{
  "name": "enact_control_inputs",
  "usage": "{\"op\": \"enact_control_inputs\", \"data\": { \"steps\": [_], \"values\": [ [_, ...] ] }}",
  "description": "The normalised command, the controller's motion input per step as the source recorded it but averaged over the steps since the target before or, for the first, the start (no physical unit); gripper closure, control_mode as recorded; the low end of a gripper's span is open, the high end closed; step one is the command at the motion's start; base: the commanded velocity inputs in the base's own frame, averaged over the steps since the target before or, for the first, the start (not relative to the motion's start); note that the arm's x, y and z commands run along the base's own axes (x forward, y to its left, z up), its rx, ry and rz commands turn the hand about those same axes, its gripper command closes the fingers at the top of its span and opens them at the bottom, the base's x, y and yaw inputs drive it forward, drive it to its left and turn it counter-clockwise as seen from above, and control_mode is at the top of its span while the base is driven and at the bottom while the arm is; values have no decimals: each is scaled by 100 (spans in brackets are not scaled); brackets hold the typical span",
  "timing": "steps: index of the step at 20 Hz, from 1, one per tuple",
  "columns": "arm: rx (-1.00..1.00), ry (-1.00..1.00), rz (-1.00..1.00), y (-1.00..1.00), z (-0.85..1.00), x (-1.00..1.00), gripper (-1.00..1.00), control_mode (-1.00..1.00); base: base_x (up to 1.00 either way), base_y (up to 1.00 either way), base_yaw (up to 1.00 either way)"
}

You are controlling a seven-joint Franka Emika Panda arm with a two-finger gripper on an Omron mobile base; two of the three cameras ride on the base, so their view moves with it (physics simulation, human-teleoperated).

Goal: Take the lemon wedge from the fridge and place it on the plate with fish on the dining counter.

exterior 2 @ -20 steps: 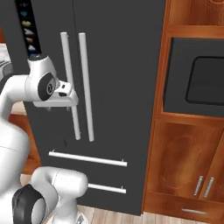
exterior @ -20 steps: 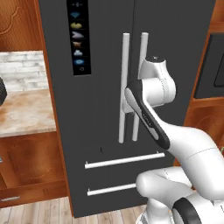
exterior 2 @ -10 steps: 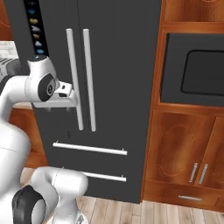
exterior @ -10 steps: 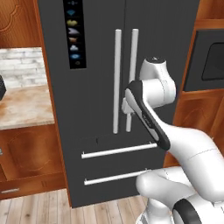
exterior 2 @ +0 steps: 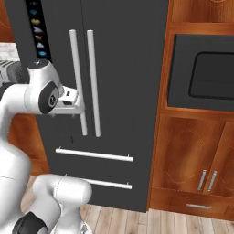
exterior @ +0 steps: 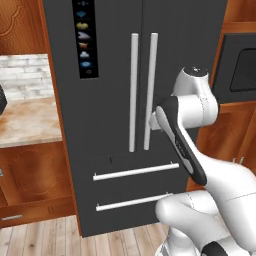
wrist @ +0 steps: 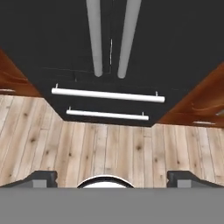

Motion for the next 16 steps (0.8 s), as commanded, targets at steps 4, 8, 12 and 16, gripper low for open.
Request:
{"op": "enact_control_inputs", "data": {
  "steps": [4,8,12,16],
  "values": [
    [17,-45,9,-19,39,51,-100,-100,0,0,0],
    [13,-43,7,-9,37,62,-100,-100,0,0,0],
    [0,-7,0,0,3,83,-100,-100,0,0,0],
    [0,3,0,-2,-1,94,-100,-100,0,0,0]
  ]
}}
